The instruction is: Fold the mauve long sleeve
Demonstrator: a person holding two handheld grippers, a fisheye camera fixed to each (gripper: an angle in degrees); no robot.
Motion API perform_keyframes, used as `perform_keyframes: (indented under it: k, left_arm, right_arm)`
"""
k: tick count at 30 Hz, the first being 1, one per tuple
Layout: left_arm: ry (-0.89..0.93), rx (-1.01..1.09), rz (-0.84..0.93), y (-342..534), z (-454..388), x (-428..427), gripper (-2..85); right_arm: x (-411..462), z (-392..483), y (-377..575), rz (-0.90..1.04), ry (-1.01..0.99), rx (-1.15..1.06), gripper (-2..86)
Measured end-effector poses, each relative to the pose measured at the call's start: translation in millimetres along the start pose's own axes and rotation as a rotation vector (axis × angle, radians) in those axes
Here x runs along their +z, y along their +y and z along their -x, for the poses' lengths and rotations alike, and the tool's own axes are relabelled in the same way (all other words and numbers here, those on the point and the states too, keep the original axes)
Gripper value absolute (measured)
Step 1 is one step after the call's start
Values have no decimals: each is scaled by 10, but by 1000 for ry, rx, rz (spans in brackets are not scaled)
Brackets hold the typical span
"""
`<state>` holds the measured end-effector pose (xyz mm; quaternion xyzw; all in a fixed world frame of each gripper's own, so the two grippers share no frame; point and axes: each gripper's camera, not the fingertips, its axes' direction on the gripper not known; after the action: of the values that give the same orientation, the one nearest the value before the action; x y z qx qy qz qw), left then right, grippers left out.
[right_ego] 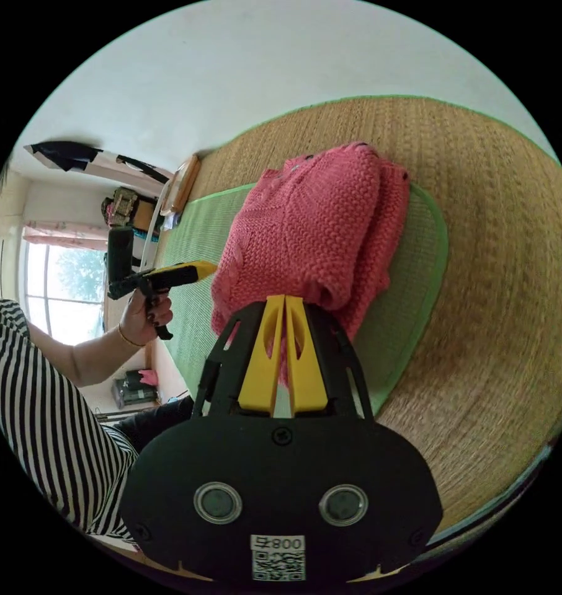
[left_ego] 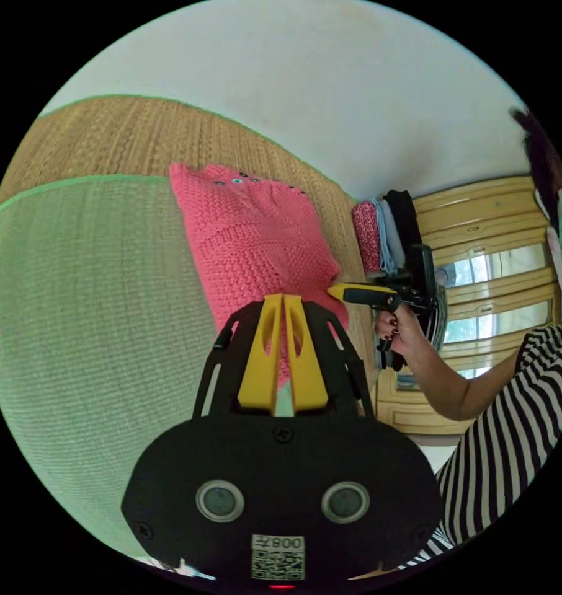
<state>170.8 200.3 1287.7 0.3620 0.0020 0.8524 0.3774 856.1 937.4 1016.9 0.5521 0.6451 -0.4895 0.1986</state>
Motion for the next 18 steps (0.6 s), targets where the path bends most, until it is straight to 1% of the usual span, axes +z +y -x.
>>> perform_keyframes:
  k: [1,2,3,5,6,7,8,12,14,18]
  left_arm:
    - [37,-51,-23,40,154,-126,53]
    - [90,-112,-18,75,340,-195,91]
    - [119,-148,-4,90,441,-208,110]
    - [212,-261,44,124,802,-194,160]
    - [234,-277,55,120,873,-180,168]
    - [296,-286,73,90,986,-148,181]
    - [338,-290,93,44,1066,-116,190]
    - [387,-273,150,-133,1233,-18,211]
    - [465,-291,177,-238,1367,70,214]
    - [542,-299,193,-390,1561,125,210]
  right_arm:
    - [-75,-111,131,-15,-18,41,52]
    - [-106,-172,197,-22,-32,61,66]
    - [-154,-316,336,-30,-73,108,94]
    - [-188,-539,544,-35,-125,184,114]
    - [-202,-672,670,-43,-150,229,128]
    - [-201,-786,775,-49,-163,265,140]
    - [-195,-840,820,-50,-175,281,143]
    - [-113,-1157,1016,-45,-266,315,159]
    - [-80,-1287,1076,-40,-319,321,158]
    - [-56,-1575,1236,-39,-431,340,132]
